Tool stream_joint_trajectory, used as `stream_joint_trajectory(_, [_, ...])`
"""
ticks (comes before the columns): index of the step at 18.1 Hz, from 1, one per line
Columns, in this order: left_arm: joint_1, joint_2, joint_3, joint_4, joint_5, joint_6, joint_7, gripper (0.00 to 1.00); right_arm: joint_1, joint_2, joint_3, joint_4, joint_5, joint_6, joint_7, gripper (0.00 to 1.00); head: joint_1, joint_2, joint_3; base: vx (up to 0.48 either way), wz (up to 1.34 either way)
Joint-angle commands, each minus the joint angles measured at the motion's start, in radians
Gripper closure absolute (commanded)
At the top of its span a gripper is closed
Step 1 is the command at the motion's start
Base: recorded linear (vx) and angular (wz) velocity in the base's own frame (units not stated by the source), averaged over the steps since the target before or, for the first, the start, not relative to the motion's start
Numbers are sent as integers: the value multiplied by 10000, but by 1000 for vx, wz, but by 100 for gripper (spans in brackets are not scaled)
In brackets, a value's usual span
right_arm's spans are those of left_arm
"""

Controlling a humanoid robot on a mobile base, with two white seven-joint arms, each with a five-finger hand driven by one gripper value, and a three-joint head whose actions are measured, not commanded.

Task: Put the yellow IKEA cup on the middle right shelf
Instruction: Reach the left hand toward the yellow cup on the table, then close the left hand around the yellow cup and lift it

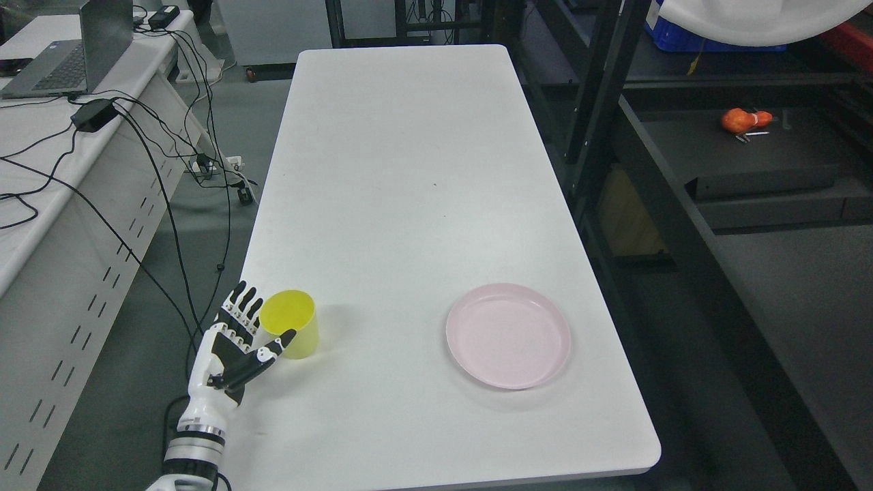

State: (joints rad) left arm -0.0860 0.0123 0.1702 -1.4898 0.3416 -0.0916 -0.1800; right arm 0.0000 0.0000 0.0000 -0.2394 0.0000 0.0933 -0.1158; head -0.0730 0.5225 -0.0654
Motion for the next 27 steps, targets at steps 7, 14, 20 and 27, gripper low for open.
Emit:
stream_joint_trajectory(7, [-582,245,-704,1153,-209,26,-639,1,138,-175,169,1,-245,3,-8,1,0,0,0,7,-3])
stream_joint_trajectory(14, [-658,475,-996,1276,-486,471,-1052,6,138,-175,169,1,-245,3,-8,1,0,0,0,0,0])
stream_joint_trajectory(20, [-582,185,-141,1261,-242,348,-1237,64,138,-175,169,1,-245,3,-8,1,0,0,0,0,0])
stream_joint_trajectory(27, [-506,52,798,-376,1568,363,-1237,98,138,-175,169,1,-245,3,-8,1,0,0,0,-1,-4])
